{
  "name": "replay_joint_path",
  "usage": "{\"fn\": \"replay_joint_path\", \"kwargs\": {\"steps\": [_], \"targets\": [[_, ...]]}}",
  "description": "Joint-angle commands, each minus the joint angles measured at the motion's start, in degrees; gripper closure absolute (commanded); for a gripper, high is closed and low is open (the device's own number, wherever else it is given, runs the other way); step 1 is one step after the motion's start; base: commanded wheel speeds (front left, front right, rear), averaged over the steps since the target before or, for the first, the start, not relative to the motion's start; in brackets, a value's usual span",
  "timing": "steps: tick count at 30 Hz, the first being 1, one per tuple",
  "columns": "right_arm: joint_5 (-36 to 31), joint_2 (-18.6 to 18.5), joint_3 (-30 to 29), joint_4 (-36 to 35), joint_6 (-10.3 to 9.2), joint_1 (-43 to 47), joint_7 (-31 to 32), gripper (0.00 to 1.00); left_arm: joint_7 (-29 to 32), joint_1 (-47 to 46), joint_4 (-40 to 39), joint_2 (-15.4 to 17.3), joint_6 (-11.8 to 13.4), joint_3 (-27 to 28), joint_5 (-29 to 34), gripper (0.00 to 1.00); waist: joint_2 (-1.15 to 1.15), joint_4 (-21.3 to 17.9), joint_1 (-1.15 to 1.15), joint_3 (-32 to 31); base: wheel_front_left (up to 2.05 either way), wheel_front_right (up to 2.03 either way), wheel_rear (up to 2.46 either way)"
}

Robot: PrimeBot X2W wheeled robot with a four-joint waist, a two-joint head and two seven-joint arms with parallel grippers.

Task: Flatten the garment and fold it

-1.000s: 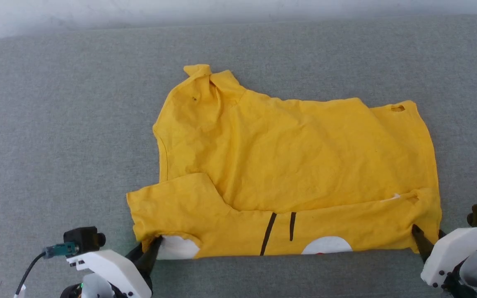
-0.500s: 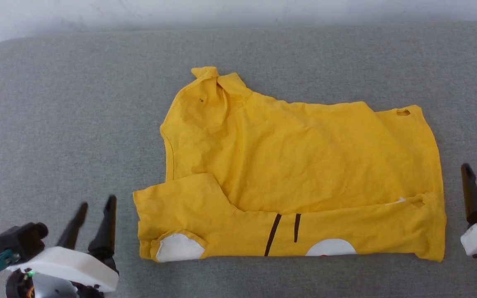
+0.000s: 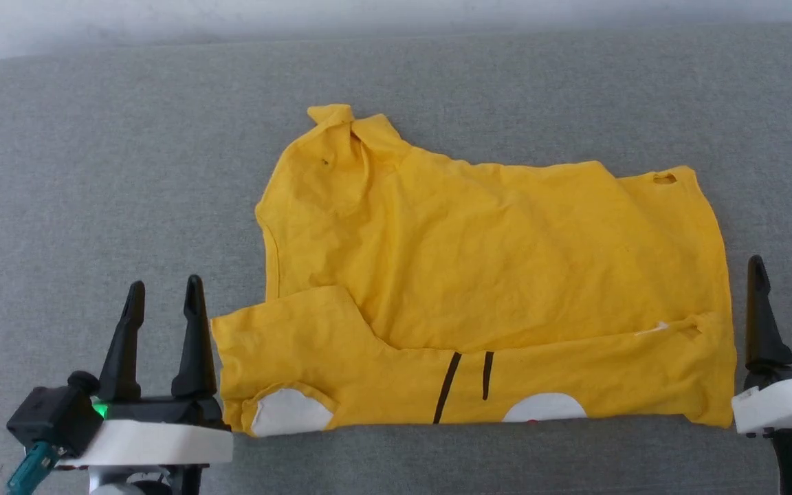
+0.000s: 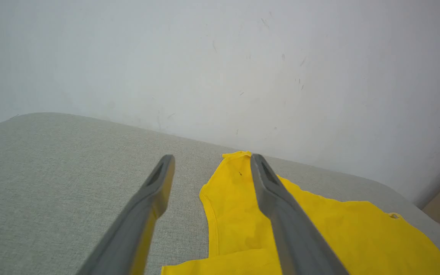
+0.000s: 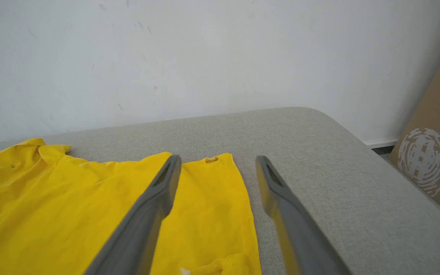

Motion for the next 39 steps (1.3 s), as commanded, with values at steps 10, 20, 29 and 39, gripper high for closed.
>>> {"fn": "replay_joint_path", "kwargs": {"steps": [10, 20, 29, 39], "targets": [[-0.85, 0.13, 0.70, 1.29, -0.11, -1.10, -2.09, 0.00, 12.71, -15.25, 0.02, 6.64, -2.44, -2.04, 0.70, 0.00, 0.00, -1.99, 0.00, 4.40, 0.00, 0.00, 0.00], [-0.96, 0.13, 1.84, 1.97, -0.11, -4.18, -2.76, 0.00, 33.62, -41.51, 10.71, 11.55, -4.92, -4.48, -5.64, 0.00, 0.00, -2.72, 0.00, 11.77, 0.00, 0.00, 0.00], [-1.71, 0.14, 3.07, 2.31, -0.11, -8.34, -3.34, 0.00, 45.06, -58.02, 21.11, 10.29, -4.36, -6.80, -8.68, 0.00, 0.00, -3.72, 0.00, 19.70, 0.00, 0.00, 0.00], [-1.39, 0.14, 4.37, 4.49, -0.11, -10.75, -4.18, 0.00, 54.21, -65.90, 28.34, 9.62, -1.65, -9.40, -8.52, 0.00, 0.00, -6.10, 0.00, 23.96, 0.00, 0.00, 0.00]]}}
